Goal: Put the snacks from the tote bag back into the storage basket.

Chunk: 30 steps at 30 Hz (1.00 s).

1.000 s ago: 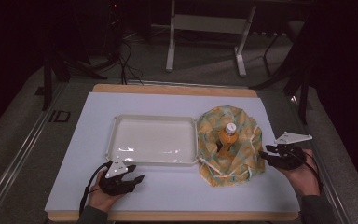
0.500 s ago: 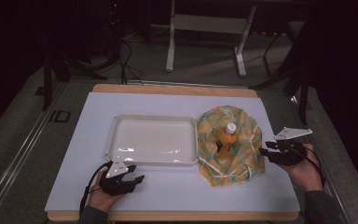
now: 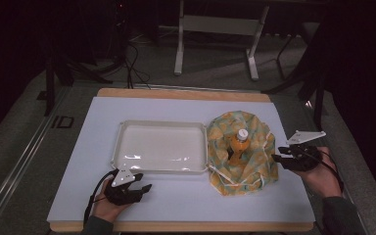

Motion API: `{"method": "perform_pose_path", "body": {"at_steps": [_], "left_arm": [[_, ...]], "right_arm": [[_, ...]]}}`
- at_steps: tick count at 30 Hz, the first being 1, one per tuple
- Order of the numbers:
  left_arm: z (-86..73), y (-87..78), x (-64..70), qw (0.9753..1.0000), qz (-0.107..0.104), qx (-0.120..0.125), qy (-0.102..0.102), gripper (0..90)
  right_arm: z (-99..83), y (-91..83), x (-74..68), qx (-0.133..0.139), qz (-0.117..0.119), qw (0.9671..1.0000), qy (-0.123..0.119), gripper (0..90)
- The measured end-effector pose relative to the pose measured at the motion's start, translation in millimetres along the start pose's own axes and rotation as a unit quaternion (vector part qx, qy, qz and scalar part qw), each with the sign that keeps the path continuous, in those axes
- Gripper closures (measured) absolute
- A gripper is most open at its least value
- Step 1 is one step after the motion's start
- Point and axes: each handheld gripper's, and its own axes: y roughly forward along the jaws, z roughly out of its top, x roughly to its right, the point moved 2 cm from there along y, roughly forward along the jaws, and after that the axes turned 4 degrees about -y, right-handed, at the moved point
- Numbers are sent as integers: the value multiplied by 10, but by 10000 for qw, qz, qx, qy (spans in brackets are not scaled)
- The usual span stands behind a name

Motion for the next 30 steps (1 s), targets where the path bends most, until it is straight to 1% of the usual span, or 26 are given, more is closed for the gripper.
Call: {"method": "perform_pose_path", "body": {"at_steps": [8,12,16,30], "left_arm": [[0,2,1,10000,13,0,1,462],[0,2,1,10000,18,-6,5,460],[0,3,2,10000,16,-8,-1,460],[1,6,5,10000,28,-28,15,457]], "right_arm": [[38,11,-20,-152,132,9996,-189,585],[54,11,-19,-205,172,9993,-244,582],[73,9,-17,-253,126,9991,-313,581],[111,-10,-11,-328,183,9984,-415,583]]}}
